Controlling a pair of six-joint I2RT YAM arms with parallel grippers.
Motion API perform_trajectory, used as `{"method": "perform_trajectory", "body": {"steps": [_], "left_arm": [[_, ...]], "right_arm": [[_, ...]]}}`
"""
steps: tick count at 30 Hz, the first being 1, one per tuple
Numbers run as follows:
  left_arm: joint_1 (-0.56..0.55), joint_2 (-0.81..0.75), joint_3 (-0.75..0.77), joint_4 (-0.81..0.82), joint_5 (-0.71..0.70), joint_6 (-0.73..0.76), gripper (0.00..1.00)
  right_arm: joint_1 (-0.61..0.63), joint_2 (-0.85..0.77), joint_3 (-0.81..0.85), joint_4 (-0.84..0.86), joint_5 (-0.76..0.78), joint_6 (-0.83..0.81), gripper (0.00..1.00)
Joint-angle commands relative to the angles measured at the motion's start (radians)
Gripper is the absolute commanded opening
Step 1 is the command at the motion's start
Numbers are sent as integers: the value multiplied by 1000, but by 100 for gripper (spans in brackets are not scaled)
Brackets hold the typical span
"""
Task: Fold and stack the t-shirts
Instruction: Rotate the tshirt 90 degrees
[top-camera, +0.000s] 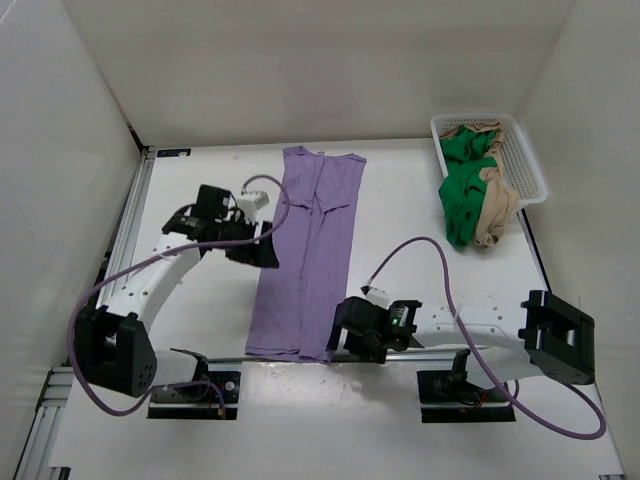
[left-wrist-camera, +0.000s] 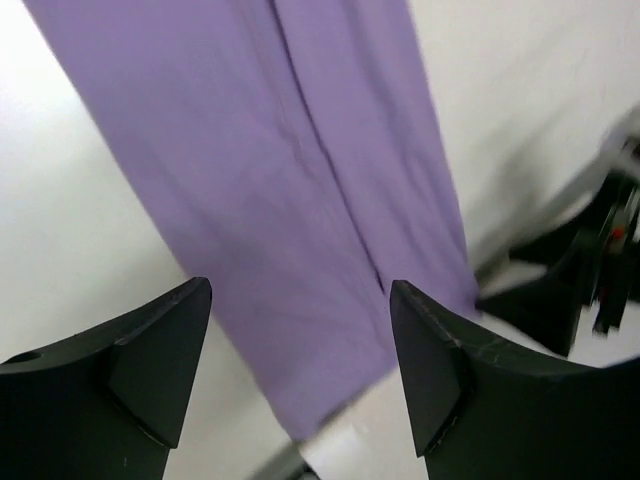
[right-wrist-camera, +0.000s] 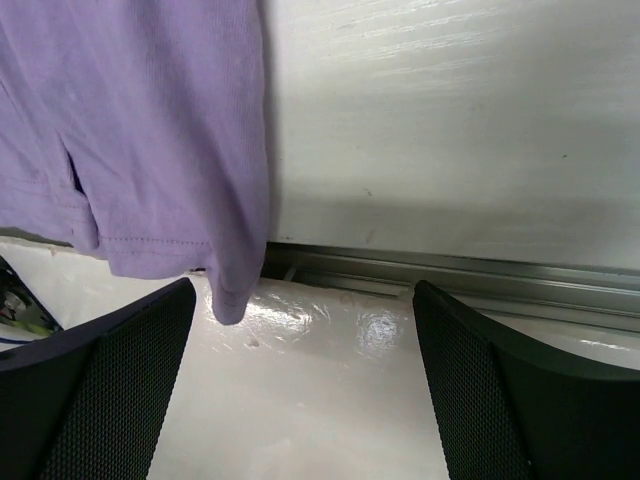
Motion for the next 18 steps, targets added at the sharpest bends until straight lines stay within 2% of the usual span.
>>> {"method": "perform_trajectory", "body": {"steps": [1,2,4,6,9,12,14,18], "left_arm": [[-42,-59,-147,-134,86,3,82],[-62,-76,-178,-144,-10,3,77],[-86,-103,-261,-180,-74,3,75],[-86,-112,-298,-218,-65,3,82],[-96,-130,-342,-264,-53,3,82],[-96,-164,-405,-218,-63,3,82],[-96,-150,-446,-177,-16,3,81],[-118,-95,-508,-146,-33,3,78]], "right_arm": [[22,-24,11,14,67,49,92],[22,-24,21,14,67,49,92],[22,-13,30,14,88,49,92],[31,10,56,14,88,40,92],[42,35,66,14,88,40,92],[53,47,66,25,88,49,92],[53,58,75,25,78,49,88],[53,58,64,34,68,49,73]]}}
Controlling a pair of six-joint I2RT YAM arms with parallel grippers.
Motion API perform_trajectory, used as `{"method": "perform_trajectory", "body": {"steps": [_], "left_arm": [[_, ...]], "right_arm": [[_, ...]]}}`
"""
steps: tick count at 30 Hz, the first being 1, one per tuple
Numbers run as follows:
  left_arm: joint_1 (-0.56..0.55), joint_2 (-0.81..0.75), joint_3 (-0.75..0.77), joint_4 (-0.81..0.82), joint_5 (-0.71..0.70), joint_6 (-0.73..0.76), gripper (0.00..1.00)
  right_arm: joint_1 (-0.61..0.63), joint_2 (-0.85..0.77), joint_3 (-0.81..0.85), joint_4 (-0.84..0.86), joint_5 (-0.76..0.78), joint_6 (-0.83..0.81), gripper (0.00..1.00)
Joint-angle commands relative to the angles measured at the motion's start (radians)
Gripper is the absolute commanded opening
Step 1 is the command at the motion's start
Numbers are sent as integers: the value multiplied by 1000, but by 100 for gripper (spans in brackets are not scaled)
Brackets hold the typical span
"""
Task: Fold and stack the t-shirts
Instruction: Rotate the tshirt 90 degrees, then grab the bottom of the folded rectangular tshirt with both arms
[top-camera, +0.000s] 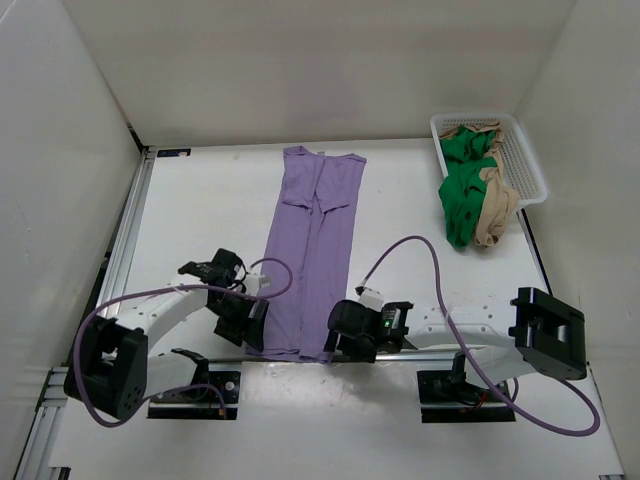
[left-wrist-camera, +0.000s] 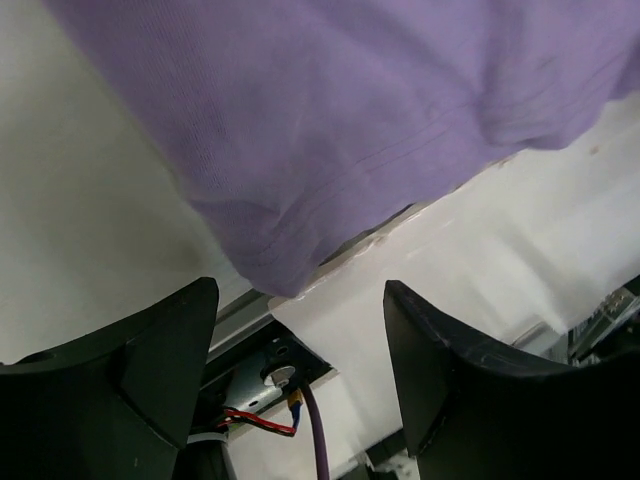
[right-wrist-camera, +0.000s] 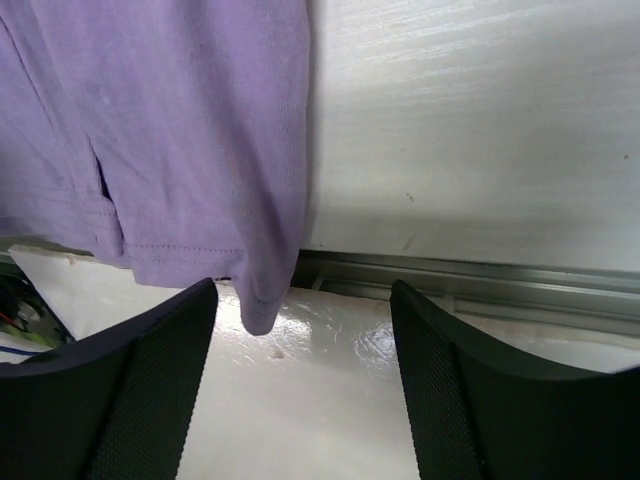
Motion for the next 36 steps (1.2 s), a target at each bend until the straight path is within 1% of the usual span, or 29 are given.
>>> {"method": "perform_trajectory", "body": {"steps": [1,2,3,5,8,10,12,13,15,16,19,20,22,23,25,26,27,28,29,31,33,34,35,36], "left_arm": [[-16,16,-33,49,30,5,78],[-25,16,-42,61,30,5,78],[-25,16,-42,62,9,5,78],[-25,41,-42,62,-2,5,75],[-25,73,-42,71,-15,5,75],[-25,73,-32,85,-15,5,75],[-25,73,-32,95,-15,5,75],[-25,73,-32,95,-15,5,75],[-34,73,-32,95,-15,5,71],[-34,73,-32,104,-15,5,67],[-34,82,-19,115,-15,5,60],[-34,82,-19,115,-4,5,56],[-34,82,-19,115,-4,5,49],[-34,93,-10,126,-4,5,42],[-34,93,-1,138,-4,5,33],[-34,93,8,138,-4,5,30],[-34,105,8,138,-4,5,19],[-34,115,17,138,-4,5,12],[-34,115,17,138,-4,5,10],[-34,115,40,138,14,5,10],[-43,115,82,97,24,5,10],[-61,115,115,71,24,5,10],[-62,115,187,42,9,5,10],[-62,115,221,-13,-24,5,10]], "right_arm": [[5,5,26,14,16,11,71],[5,5,17,26,16,11,70],[5,5,17,40,16,11,67],[5,14,8,51,16,11,65],[5,23,8,80,-7,1,65],[5,33,-4,117,-21,1,69],[5,42,-16,150,-36,1,70],[5,53,-27,161,-50,1,67],[5,63,-27,172,-61,10,63],[5,63,-38,181,-61,11,59],[5,63,-38,195,-70,11,51],[5,63,-38,206,-70,1,51],[5,72,-38,206,-70,-8,47],[5,73,-38,206,-82,-8,39],[5,73,-47,215,-83,-8,28],[5,73,-47,215,-83,-8,18],[5,73,-47,215,-83,-8,14],[5,73,-47,215,-92,-8,8],[5,73,-47,215,-92,-8,0],[5,50,-47,215,-81,-8,0],[5,1,-47,169,-57,-8,0],[5,-19,-38,151,-43,-18,0],[-18,-62,-38,129,-29,-28,0],[-32,-82,-23,84,-20,-48,0]]}}
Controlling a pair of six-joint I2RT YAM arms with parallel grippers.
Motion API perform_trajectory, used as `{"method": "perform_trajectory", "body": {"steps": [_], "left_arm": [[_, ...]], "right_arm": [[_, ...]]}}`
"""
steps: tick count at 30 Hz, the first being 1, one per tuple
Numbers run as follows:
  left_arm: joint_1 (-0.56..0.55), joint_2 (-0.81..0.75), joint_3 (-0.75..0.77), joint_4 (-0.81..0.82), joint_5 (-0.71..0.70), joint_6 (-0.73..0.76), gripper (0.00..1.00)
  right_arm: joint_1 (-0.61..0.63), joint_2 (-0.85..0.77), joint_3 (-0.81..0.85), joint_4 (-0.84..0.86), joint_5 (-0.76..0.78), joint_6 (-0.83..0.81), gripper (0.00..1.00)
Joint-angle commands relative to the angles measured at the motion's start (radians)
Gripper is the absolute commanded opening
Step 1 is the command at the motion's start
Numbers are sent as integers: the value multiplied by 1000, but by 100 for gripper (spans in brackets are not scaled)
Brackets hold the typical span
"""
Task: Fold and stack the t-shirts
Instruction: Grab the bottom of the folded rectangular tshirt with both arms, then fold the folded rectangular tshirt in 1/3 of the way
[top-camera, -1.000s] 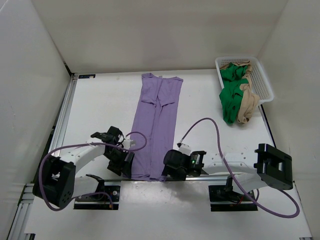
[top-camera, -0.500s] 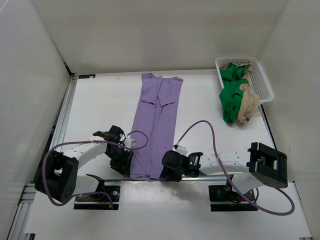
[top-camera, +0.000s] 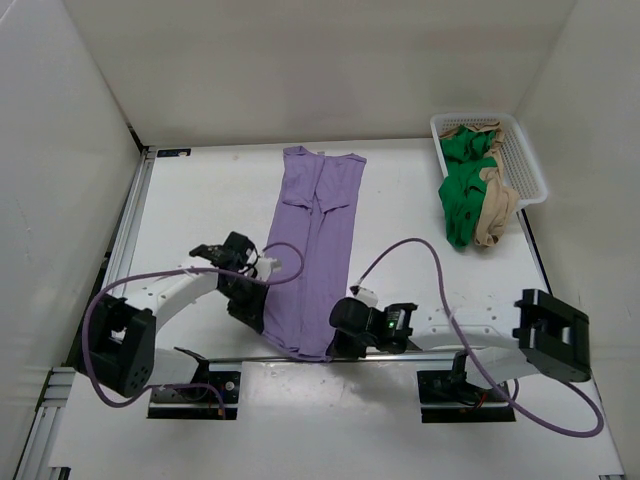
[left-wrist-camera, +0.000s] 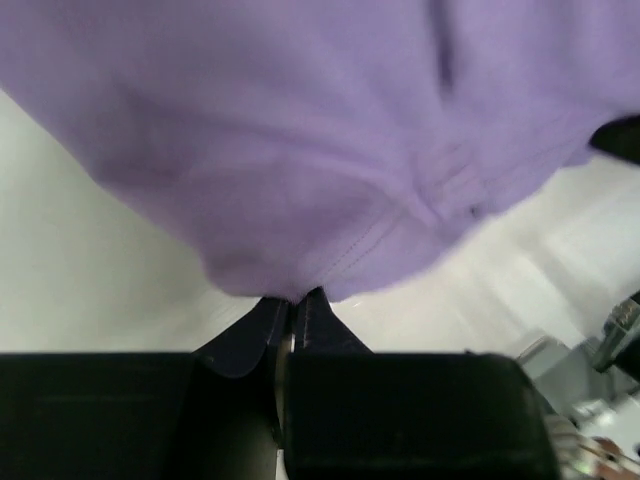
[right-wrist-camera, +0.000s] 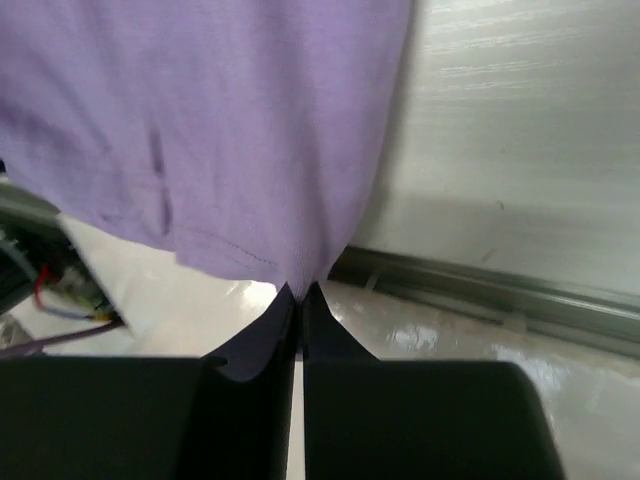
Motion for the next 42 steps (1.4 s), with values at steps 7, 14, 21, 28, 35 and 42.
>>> {"method": "perform_trajectory", "body": {"steps": [7,14,21,28,35,42], "left_arm": [[49,175,433,-181,-22,9,10],[130,475,835,-228,-56,9,10],[197,645,1011,-178,-62,9,10],[206,719,1041,-57,-62,9,10],[206,777,1114,14,-62,9,10],[206,837,1156,14,-82,9,10]], "right_arm": [[-309,-127,144,-195,4,-320,0],[-590,108,443,-223,-147,-633,0],[-745,413,728,-260,-240,-758,0],[-813,545,831,-269,-282,-767,0],[-862,634,891,-269,-282,-753,0],[-896,726,993,-270,-273,-729,35]]}}
